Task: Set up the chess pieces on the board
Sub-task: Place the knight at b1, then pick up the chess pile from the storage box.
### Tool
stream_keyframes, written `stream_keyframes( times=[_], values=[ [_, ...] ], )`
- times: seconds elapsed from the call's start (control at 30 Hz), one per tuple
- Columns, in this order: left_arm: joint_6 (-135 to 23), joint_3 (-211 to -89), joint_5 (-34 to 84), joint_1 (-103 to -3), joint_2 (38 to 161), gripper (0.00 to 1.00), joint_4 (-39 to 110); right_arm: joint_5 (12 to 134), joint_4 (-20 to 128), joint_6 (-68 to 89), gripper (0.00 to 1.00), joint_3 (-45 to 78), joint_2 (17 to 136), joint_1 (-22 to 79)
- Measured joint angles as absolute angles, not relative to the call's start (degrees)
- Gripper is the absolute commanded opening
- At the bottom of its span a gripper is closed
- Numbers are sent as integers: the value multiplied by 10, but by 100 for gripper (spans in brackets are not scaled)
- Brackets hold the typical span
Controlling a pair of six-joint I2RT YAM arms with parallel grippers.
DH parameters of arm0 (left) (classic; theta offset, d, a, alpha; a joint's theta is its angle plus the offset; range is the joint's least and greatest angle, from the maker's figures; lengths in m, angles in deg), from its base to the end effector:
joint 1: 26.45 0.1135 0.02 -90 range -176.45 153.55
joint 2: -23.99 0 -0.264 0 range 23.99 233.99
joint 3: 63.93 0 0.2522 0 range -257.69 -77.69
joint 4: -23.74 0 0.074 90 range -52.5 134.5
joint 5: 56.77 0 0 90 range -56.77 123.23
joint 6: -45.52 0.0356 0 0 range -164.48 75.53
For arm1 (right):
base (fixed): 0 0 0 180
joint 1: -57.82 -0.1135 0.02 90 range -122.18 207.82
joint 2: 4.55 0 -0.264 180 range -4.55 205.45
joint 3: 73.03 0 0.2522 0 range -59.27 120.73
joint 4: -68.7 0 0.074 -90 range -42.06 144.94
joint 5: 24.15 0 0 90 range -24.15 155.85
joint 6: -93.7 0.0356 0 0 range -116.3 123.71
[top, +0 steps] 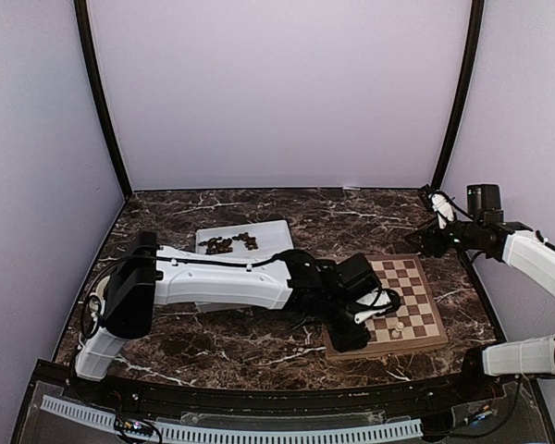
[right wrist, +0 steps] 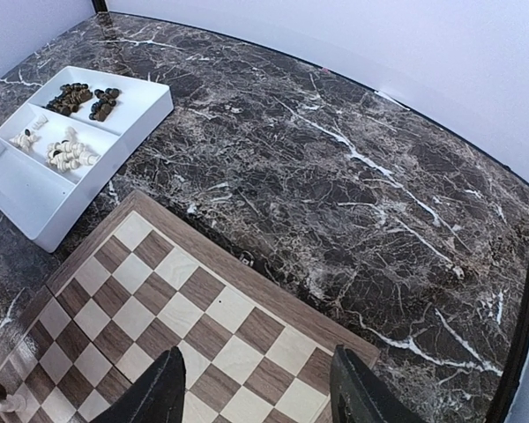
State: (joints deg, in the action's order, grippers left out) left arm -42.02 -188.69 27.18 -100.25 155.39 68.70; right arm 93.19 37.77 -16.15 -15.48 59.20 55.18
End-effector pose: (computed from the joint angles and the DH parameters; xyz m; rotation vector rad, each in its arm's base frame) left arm 0.1395 -0.4937 0.1966 1.6329 2.0033 -0.6357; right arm 0.2372 0.0273 0.2593 -0.6718 2.0506 0.3558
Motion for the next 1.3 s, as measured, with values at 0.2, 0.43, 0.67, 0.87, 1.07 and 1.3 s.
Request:
stream_keyframes(
  times=[0.2,0.43,0.67,0.87,1.07,1.3],
  values=[
    [-427,-1886,336,-1010,1485,56,750,940,378,-161,57,-155,592,552],
    [-540,-1841,434,-888,1329,51,803,953,366,-162,53,-147,611,552],
    [-640,-1682,459,-686,1279,48,803,975,301,-190,43,-76,673,544],
    [-632,-1657,395,-646,1295,39,784,973,249,-235,36,-1,738,496],
    [-567,-1738,327,-641,1385,32,762,967,210,-266,35,18,766,459],
    [-498,-1788,270,-613,1464,35,787,964,191,-276,34,19,766,458]
  ],
)
